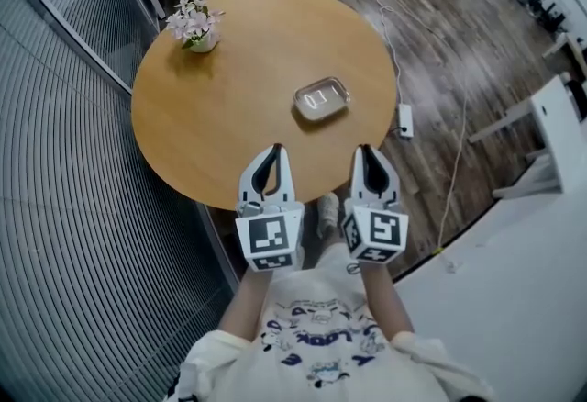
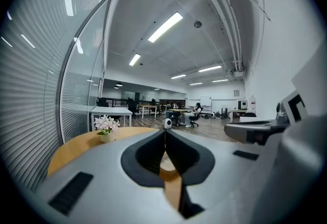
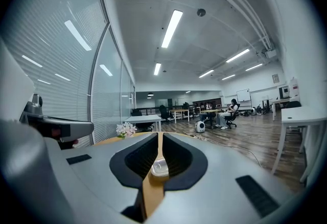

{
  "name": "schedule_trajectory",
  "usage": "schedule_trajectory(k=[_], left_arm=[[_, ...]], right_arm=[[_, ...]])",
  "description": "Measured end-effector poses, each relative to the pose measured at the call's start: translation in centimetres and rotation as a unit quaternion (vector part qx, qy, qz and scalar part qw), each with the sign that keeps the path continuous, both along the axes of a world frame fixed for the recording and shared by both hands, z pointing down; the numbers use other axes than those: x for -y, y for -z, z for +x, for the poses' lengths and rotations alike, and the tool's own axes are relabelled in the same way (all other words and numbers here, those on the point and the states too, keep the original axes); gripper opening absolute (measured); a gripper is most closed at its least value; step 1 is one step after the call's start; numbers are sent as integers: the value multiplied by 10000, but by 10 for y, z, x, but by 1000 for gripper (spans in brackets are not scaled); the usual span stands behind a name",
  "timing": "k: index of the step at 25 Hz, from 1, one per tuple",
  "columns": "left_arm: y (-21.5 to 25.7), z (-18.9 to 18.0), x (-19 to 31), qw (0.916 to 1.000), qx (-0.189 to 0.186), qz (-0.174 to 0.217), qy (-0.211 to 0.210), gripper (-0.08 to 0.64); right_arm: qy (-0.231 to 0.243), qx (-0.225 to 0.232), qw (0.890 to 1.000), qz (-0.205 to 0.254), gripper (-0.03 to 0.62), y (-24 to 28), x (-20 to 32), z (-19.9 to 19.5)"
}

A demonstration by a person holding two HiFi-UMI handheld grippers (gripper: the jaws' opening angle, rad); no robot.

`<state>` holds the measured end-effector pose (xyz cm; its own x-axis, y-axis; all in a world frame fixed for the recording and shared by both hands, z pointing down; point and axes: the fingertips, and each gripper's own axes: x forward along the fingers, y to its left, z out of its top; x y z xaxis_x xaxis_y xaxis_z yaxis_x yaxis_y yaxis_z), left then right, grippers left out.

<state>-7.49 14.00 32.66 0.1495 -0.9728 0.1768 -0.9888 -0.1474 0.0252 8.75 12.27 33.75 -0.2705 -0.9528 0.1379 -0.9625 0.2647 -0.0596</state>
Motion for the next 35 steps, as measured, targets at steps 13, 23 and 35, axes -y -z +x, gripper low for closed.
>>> schedule_trajectory(k=[13, 23, 35], left_arm=[[-22, 20, 96, 9995, -26, -236, 209, 3], [-45, 21, 161, 9963, -43, -600, 618, 3], [-85, 23, 214, 9878, -68, -1082, 1121, 3]], right_arm=[[182, -34, 9996, -199, 28, -22, 104, 27], [482, -10, 9971, -593, 28, -46, 180, 32], [932, -127, 9905, -1007, 28, -81, 252, 35]])
